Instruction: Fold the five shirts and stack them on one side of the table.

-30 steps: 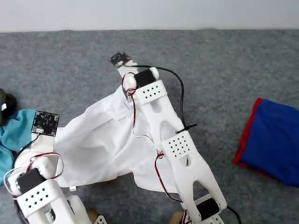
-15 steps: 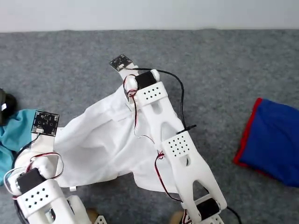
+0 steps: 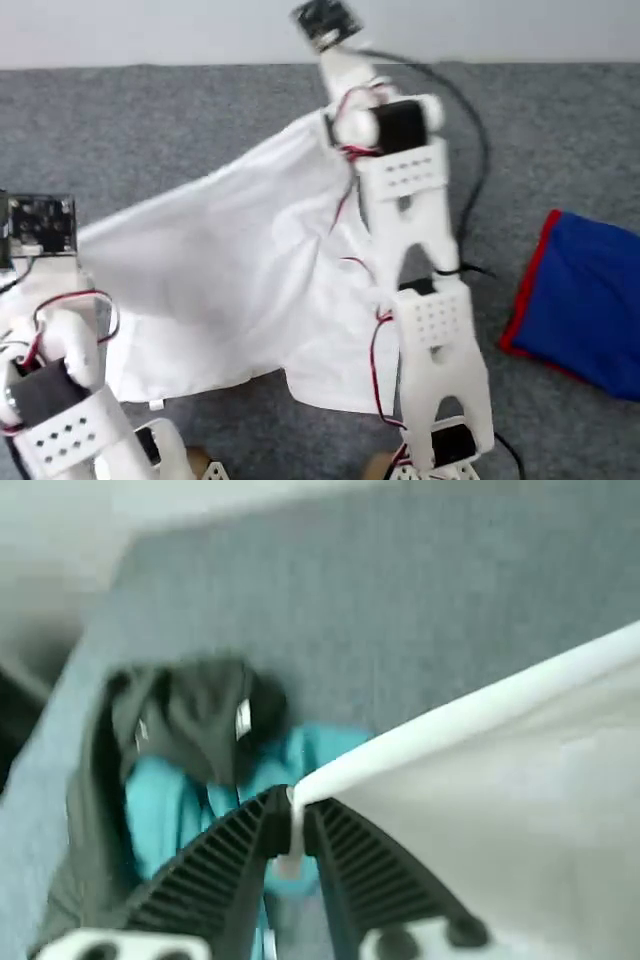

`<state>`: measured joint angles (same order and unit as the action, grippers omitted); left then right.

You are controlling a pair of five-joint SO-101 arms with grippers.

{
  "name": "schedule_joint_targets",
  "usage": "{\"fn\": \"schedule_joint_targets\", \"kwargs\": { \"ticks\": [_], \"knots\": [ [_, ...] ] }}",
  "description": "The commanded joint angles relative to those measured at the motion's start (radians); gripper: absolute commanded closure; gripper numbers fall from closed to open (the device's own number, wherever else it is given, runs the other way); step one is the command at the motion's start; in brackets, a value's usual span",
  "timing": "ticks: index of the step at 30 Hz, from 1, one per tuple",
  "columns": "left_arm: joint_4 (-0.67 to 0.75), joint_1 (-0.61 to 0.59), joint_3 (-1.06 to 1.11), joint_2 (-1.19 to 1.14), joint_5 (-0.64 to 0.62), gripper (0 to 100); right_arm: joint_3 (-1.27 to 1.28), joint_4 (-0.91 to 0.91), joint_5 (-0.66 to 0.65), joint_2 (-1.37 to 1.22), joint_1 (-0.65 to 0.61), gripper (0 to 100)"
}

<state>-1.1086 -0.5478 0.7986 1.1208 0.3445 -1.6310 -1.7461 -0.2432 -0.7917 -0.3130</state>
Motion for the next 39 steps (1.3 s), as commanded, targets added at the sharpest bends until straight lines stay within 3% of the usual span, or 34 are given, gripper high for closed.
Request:
{"fn": "schedule_joint_targets", "kwargs": {
  "ticks": [1,9,12,15,28,34,39],
  "knots": [
    [0.015,0.114,-0.188,0.006,-0.025,100,-0.051,-0.01,-0.011,0.196,0.097,98.8],
    [0.017,0.316,-0.506,0.0,-0.011,100,-0.051,-0.042,-0.041,0.519,0.245,98.8],
    [0.008,0.359,-0.555,0.009,0.089,100,-0.048,-0.047,-0.109,0.664,0.263,98.8],
    [-0.008,0.361,-0.584,0.009,0.157,100,0.009,-0.048,-0.157,0.806,0.262,98.9],
    [-0.256,0.365,-0.891,0.011,0.158,100,0.512,-0.041,-0.315,1.419,0.383,98.9],
    [-0.361,0.365,-0.937,0.011,0.158,100,0.531,-0.039,-0.358,1.475,0.435,98.9],
    [-0.356,0.367,-0.895,0.002,0.158,100,0.574,0.016,-0.353,1.44,0.437,98.8]
  ]
}}
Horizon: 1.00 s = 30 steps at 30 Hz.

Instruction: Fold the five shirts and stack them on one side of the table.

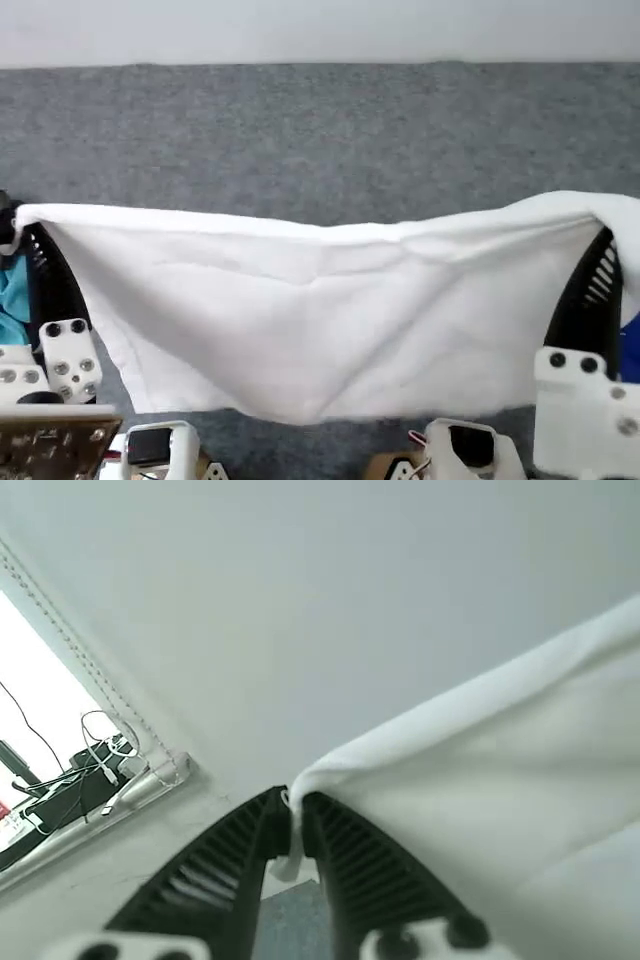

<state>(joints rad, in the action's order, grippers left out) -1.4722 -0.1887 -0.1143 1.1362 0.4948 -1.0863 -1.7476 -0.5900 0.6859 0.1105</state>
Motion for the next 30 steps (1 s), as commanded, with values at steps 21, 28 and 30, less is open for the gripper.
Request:
{"fn": "schedule_joint_targets", "kwargs": {
  "ticks": [21,28,30],
  "knots": [
    [0.968,0.037,1.175,-0.072,0.034,100,0.83,0.487,0.064,-0.521,-0.153,98.8],
    [1.112,0.054,1.032,-0.428,0.037,100,0.844,0.73,0.094,-0.69,-0.157,98.8],
    [1.129,0.054,0.938,-0.548,0.037,100,0.844,0.812,0.094,-0.731,-0.157,98.9]
  ]
}}
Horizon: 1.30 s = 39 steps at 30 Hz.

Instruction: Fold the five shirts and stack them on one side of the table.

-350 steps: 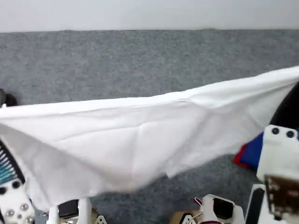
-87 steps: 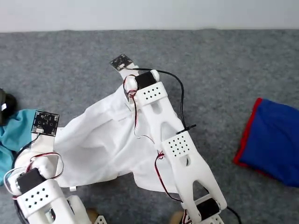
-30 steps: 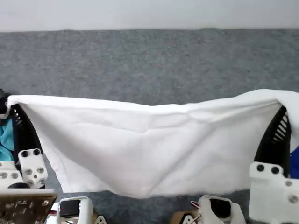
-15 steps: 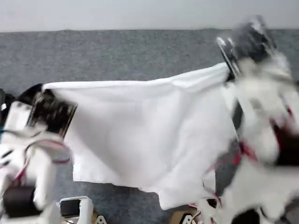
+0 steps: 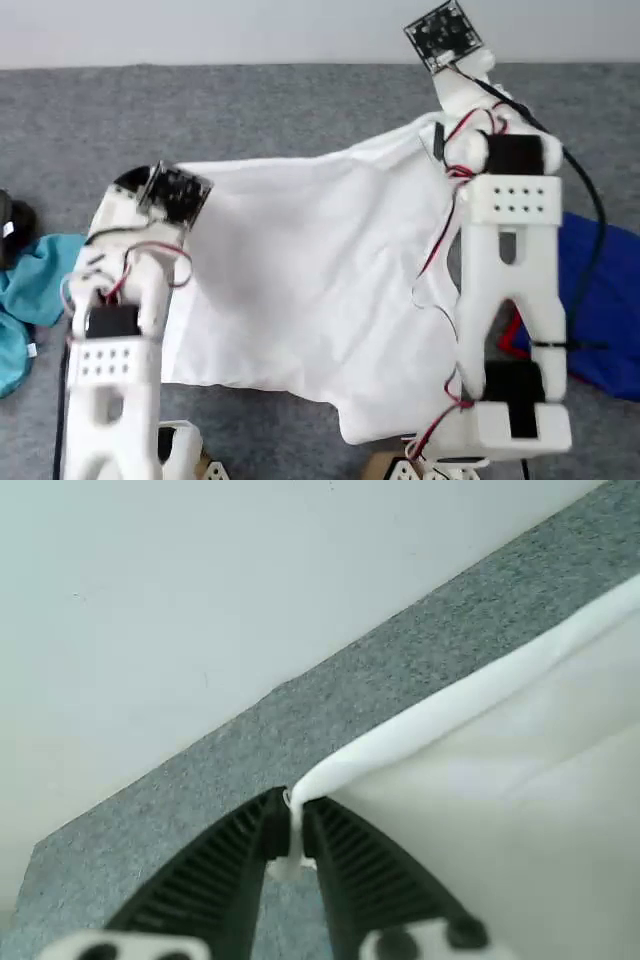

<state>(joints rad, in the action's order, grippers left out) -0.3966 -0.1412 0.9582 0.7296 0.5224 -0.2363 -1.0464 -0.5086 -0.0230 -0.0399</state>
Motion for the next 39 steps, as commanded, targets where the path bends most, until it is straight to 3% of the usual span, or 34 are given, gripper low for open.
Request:
{"fn": "schedule_joint_targets", "kwargs": {
  "ticks": [1,8,11,19,29,33,39],
  "knots": [
    [0.054,0.006,-0.186,-0.203,0.009,100,-0.006,0.154,0.011,-0.039,-0.007,98.9],
    [0.054,0.006,-0.588,-0.591,-0.049,100,-0.066,0.39,0.005,-0.15,0.004,98.9],
    [0.054,0.006,-0.773,-0.743,-0.121,100,-0.144,0.443,0.003,-0.217,0.013,98.9],
    [0.049,0.006,-1.135,-1.043,-0.129,100,-0.396,0.51,-0.106,-0.418,0.016,98.9],
    [0.038,0.02,-1.201,-1.102,-0.129,100,-0.629,0.501,-0.121,-0.564,0.01,98.9],
    [-0.046,0.037,-1.202,-1.1,-0.127,100,-0.643,0.447,-0.121,-0.564,0.008,98.9],
    [-0.253,0.043,-1.202,-1.102,-0.015,100,-0.644,0.189,-0.123,-0.55,0.002,98.9]
  ]
}}
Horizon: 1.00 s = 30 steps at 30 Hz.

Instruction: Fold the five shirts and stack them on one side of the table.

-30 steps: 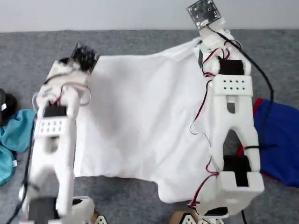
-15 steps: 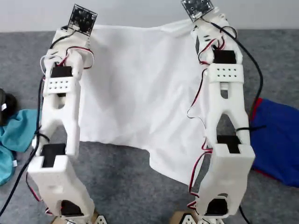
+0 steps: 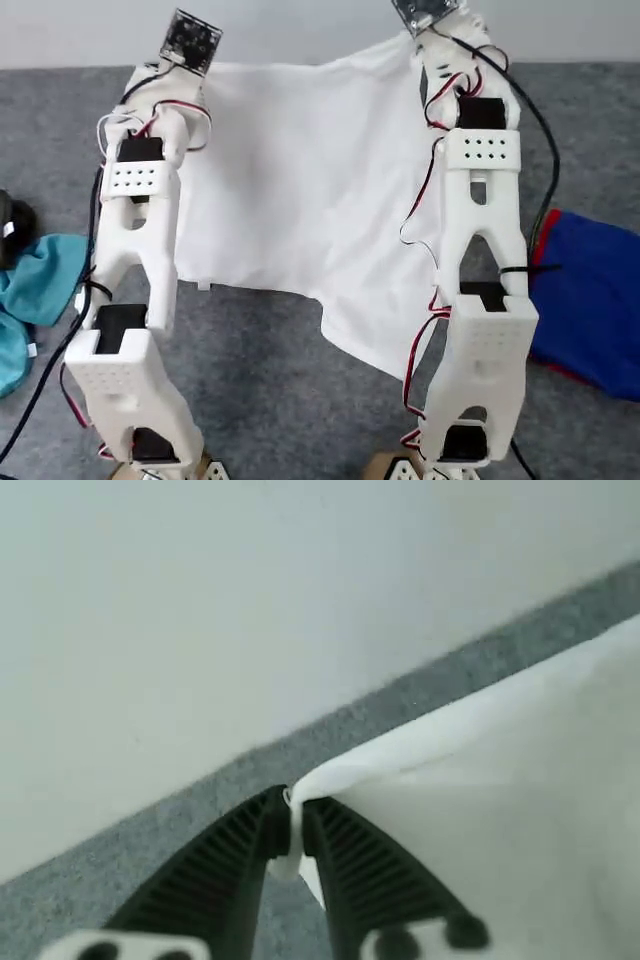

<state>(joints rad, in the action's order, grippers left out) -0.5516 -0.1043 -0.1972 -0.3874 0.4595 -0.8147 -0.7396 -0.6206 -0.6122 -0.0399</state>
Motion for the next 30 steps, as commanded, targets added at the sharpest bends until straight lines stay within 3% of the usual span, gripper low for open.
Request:
{"fn": "schedule_joint_targets", "kwargs": {
  "ticks": [1,12,19,23,30],
  "knots": [
    [-0.137,0.003,-0.047,0.017,0.057,100,-0.068,-0.165,-0.011,0.051,0.002,98.9],
    [-0.549,-0.018,-0.047,0.017,0.071,100,-0.069,-0.63,-0.008,0.188,-0.042,98.9],
    [-0.74,-0.025,-0.047,0.017,0.216,100,-0.069,-0.901,-0.003,0.226,-0.062,98.9],
    [-0.781,-0.057,-0.047,0.011,0.269,100,-0.063,-1.061,0.04,0.231,-0.082,98.9],
    [-0.787,-0.115,-0.047,0.008,0.296,100,0.163,-1.059,0.084,0.381,-0.104,98.9]
  ]
}}
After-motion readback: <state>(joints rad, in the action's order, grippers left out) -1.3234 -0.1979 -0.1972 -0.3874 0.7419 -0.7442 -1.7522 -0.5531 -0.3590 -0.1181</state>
